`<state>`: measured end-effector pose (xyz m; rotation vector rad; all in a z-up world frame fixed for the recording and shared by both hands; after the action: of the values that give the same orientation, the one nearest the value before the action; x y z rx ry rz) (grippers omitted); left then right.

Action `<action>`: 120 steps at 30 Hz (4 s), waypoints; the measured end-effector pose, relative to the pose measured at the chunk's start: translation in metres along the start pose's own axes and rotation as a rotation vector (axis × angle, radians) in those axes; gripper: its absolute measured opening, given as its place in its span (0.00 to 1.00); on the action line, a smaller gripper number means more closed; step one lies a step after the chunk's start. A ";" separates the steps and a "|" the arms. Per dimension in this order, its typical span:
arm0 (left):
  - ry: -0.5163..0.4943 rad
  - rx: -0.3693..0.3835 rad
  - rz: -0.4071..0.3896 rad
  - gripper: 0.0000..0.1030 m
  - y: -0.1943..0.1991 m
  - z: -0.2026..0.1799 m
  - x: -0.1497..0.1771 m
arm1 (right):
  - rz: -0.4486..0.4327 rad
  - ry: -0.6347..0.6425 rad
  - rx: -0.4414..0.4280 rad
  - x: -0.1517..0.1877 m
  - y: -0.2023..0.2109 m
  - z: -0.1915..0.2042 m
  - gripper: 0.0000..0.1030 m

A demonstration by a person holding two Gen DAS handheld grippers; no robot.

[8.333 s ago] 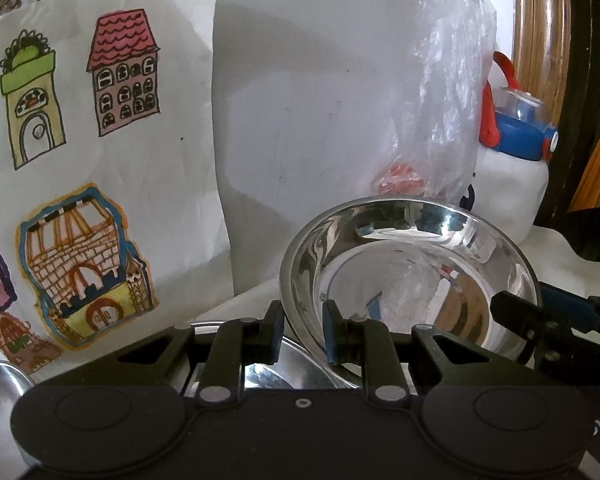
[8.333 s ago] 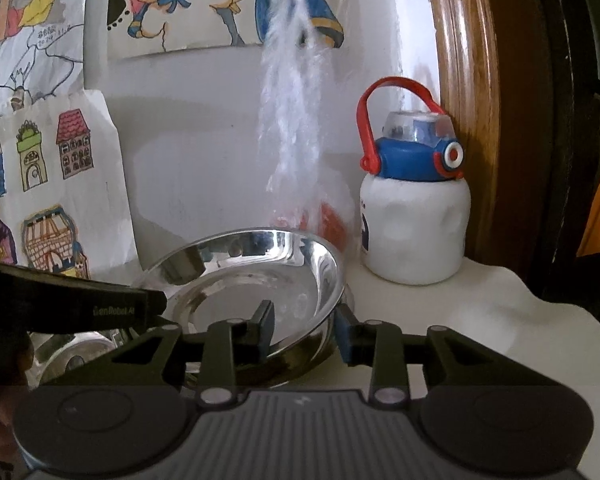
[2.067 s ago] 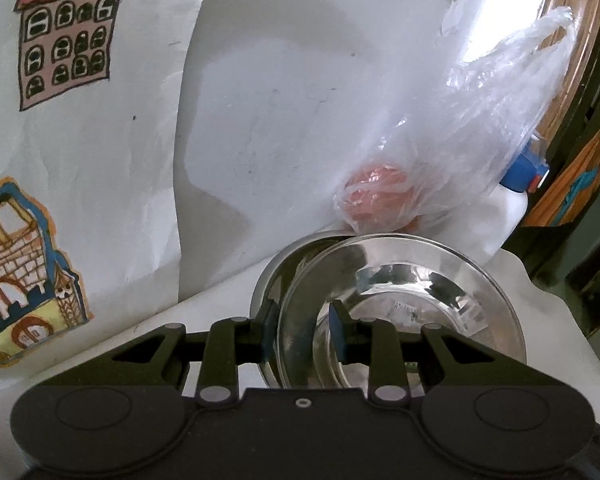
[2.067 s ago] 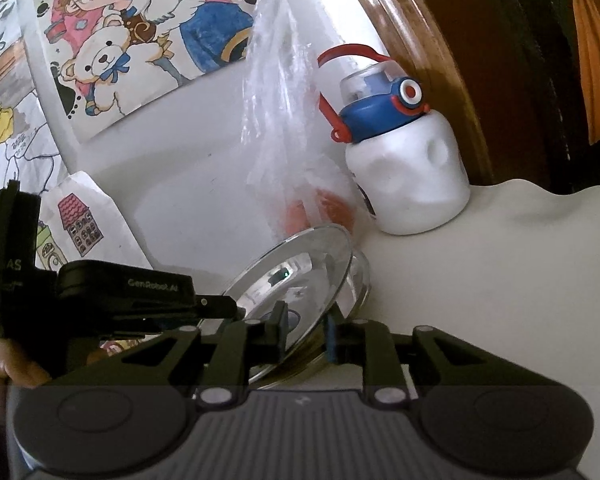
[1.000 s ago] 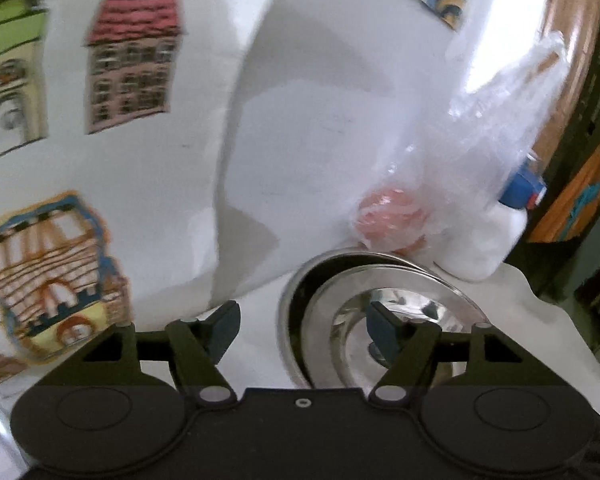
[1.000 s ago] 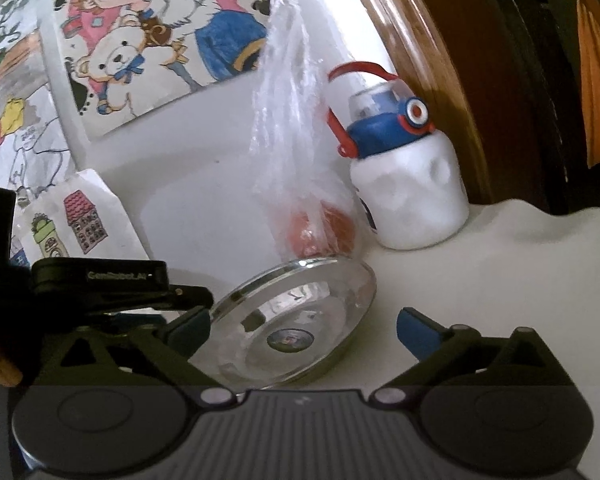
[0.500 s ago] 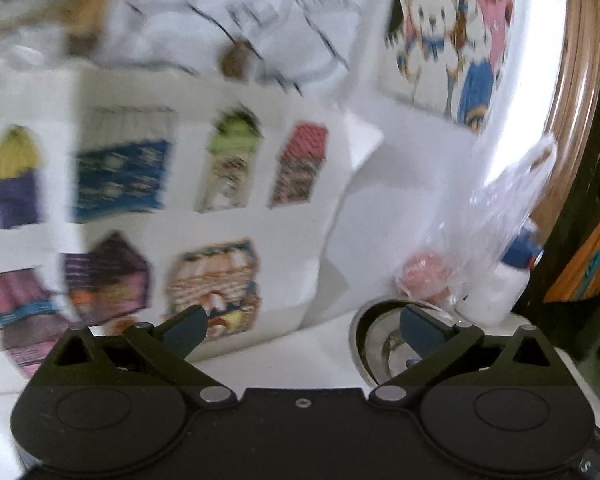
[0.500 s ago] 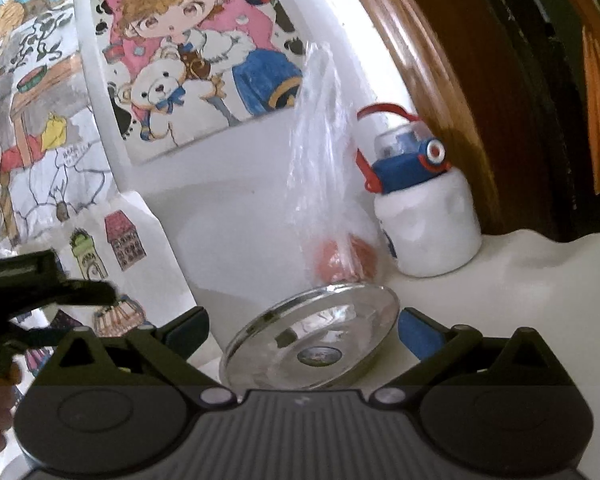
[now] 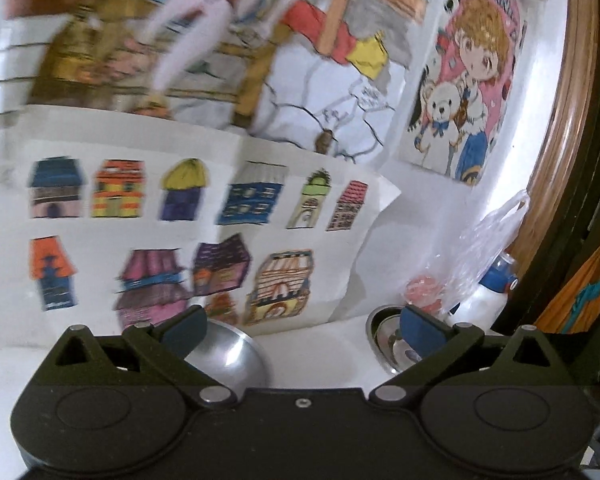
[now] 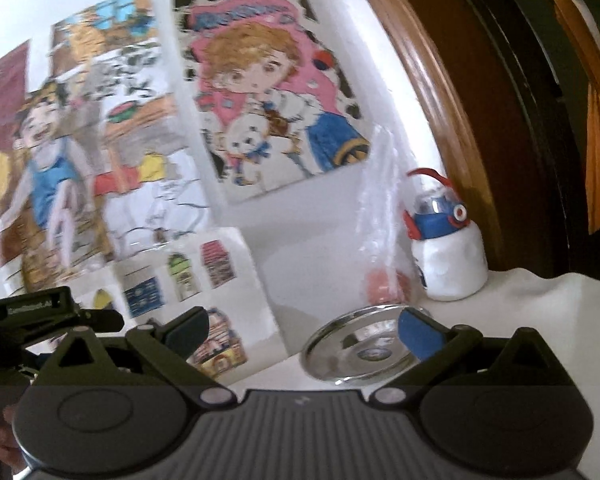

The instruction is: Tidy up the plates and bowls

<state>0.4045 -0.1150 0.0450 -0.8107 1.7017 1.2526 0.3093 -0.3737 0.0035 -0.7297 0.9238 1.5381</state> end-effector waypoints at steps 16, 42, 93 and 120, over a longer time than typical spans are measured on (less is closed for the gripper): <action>-0.020 -0.156 0.032 0.99 0.085 0.098 0.037 | 0.126 0.135 -0.078 0.054 0.032 0.095 1.00; 0.042 -0.143 0.210 0.99 -0.032 0.152 0.063 | 0.375 0.211 0.054 0.117 -0.114 0.112 1.00; 0.098 0.097 0.158 0.21 0.000 0.112 0.025 | 0.361 0.116 -0.085 0.084 -0.096 0.145 0.28; 0.047 0.202 0.186 0.22 0.179 0.042 0.119 | 0.386 0.152 -0.078 0.116 0.117 0.135 0.28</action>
<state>0.2090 -0.0255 0.0039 -0.5763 1.9412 1.1664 0.1805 -0.2049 -0.0094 -0.7620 1.1740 1.8836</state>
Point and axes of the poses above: each gripper's, at about its wrist camera, not at the fingertips, and y roughly against the way its jaws point, z to its left, x to its underside, the point moved 6 cm from there along -y, roughly the way its jaws point, and after that the axes turned 8 degrees about -y, right-handed, at the moved point
